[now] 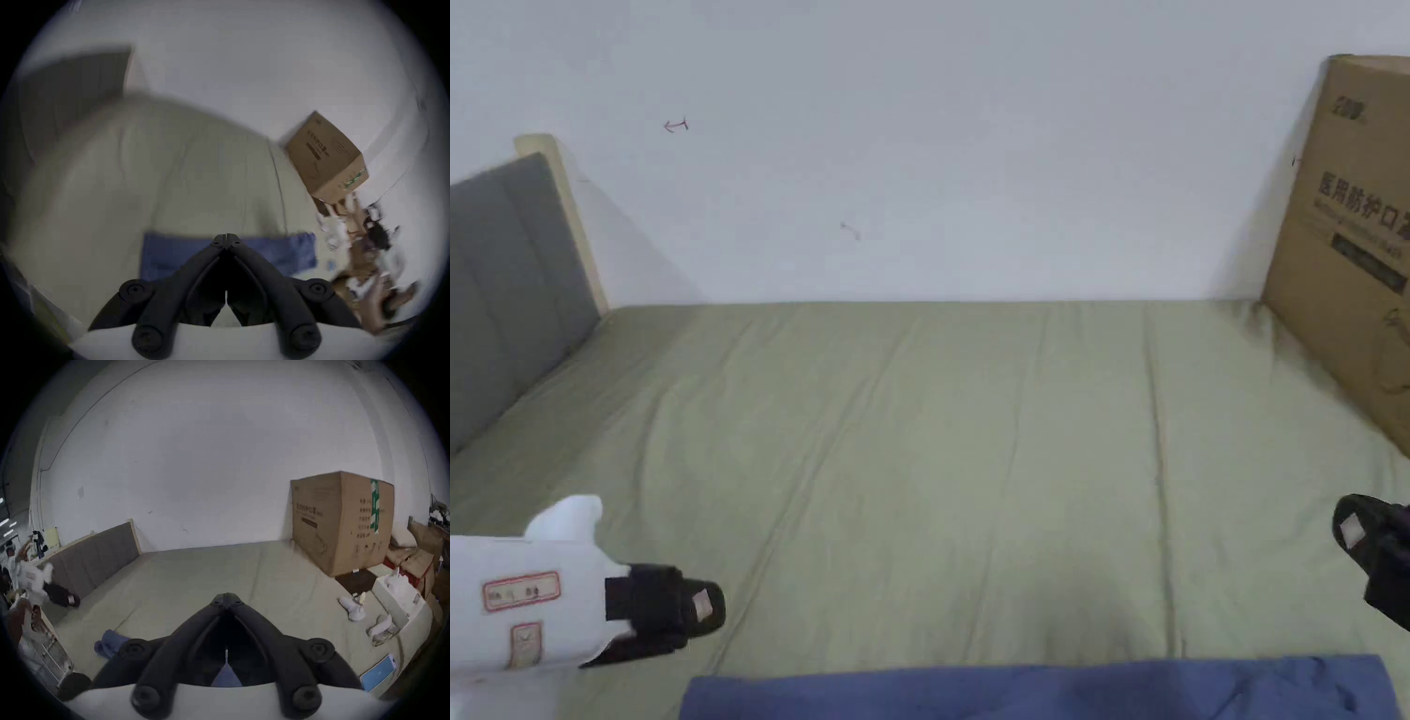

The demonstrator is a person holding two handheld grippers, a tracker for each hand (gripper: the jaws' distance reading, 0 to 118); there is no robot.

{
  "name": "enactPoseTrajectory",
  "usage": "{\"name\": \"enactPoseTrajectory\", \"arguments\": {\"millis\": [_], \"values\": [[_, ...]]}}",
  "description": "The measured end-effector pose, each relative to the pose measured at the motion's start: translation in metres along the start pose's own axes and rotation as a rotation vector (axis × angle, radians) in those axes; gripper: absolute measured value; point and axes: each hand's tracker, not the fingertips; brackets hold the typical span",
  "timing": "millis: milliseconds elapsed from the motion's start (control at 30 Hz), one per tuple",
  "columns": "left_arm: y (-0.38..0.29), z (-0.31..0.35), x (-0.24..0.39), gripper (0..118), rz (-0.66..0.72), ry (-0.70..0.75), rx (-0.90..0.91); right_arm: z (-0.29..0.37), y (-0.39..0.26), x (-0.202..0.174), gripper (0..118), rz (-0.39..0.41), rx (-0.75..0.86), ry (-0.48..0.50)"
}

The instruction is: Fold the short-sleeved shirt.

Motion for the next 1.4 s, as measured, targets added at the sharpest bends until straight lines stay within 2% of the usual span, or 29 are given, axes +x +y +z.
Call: {"name": "enactPoseTrajectory", "arguments": {"millis": [33,100,133,167,267,367,433,500,600,633,667,700,733,767,867,933,1000,1067,1100,1167,1200,1233,1300,1400], "values": [[0.001,-0.01,-0.024,7,0.035,-0.033,-0.051,0.001,-0.002,0.004,0,-0.022,0.018,-0.022],[-0.005,-0.023,-0.06,91,0.11,-0.013,-0.096,0.001,-0.006,0.006,0,-0.055,0.027,-0.041],[-0.008,-0.031,-0.08,112,0.148,-0.017,-0.097,-0.001,-0.007,0.009,0,-0.077,0.024,-0.035],[-0.012,-0.039,-0.098,115,0.2,-0.05,-0.109,-0.006,-0.009,0.012,0,-0.112,-0.009,-0.034],[-0.02,-0.06,-0.15,115,0.354,-0.201,-0.105,-0.019,-0.016,0.016,0,-0.134,-0.102,-0.039],[-0.036,-0.089,-0.18,115,0.423,-0.273,-0.13,-0.027,-0.022,0.012,0,-0.108,-0.134,-0.045],[-0.049,-0.111,-0.194,115,0.472,-0.389,-0.169,-0.033,-0.025,0.006,0,-0.092,-0.16,-0.036],[-0.048,-0.12,-0.201,115,0.443,-0.575,-0.11,-0.038,-0.026,0.002,0,-0.075,-0.177,-0.02],[-0.053,-0.142,-0.202,112,0.48,-0.615,-0.114,-0.047,-0.028,-0.008,0,-0.063,-0.19,0.013],[-0.053,-0.144,-0.203,98,0.483,-0.602,-0.095,-0.05,-0.029,-0.007,0,-0.069,-0.198,0.027],[-0.053,-0.151,-0.206,51,0.474,-0.523,-0.086,-0.053,-0.029,-0.01,0,-0.072,-0.203,0.036],[-0.054,-0.158,-0.208,6,0.43,-0.347,-0.118,-0.055,-0.03,-0.012,0,-0.073,-0.208,0.043],[-0.067,-0.16,-0.19,5,0.374,-0.249,-0.14,-0.057,-0.031,-0.012,0,-0.075,-0.213,0.052],[-0.063,-0.147,-0.179,5,0.398,-0.4,-0.055,-0.058,-0.032,-0.01,0,-0.073,-0.218,0.06],[-0.047,-0.138,-0.177,5,0.366,-0.291,-0.11,-0.056,-0.032,-0.012,0,-0.047,-0.225,0.071],[-0.031,-0.118,-0.153,5,0.212,-0.126,-0.116,-0.054,-0.032,-0.01,0,-0.022,-0.221,0.07],[-0.02,-0.098,-0.13,5,0.089,-0.047,-0.11,-0.05,-0.031,-0.008,0,-0.014,-0.218,0.074],[-0.009,-0.071,-0.099,5,-0.068,0.175,-0.051,-0.048,-0.032,-0.006,0,-0.012,-0.22,0.079],[-0.007,-0.063,-0.085,6,-0.089,0.273,-0.03,-0.047,-0.033,-0.006,0,-0.01,-0.221,0.082],[-0.005,-0.055,-0.052,6,-0.22,0.547,0.001,-0.044,-0.036,-0.006,0,0.001,-0.223,0.084],[-0.004,-0.056,-0.042,6,-0.268,0.634,0.011,-0.043,-0.037,-0.005,0,0.006,-0.224,0.085],[-0.004,-0.058,-0.032,6,-0.317,0.65,0.031,-0.041,-0.038,-0.005,0,0.008,-0.226,0.088],[-0.005,-0.067,-0.012,6,-0.323,0.578,0.031,-0.039,-0.04,-0.005,0,0.002,-0.229,0.097],[-0.006,-0.087,0.023,6,-0.193,0.311,-0.043,-0.033,-0.04,-0.002,0,-0.01,-0.227,0.107]]}}
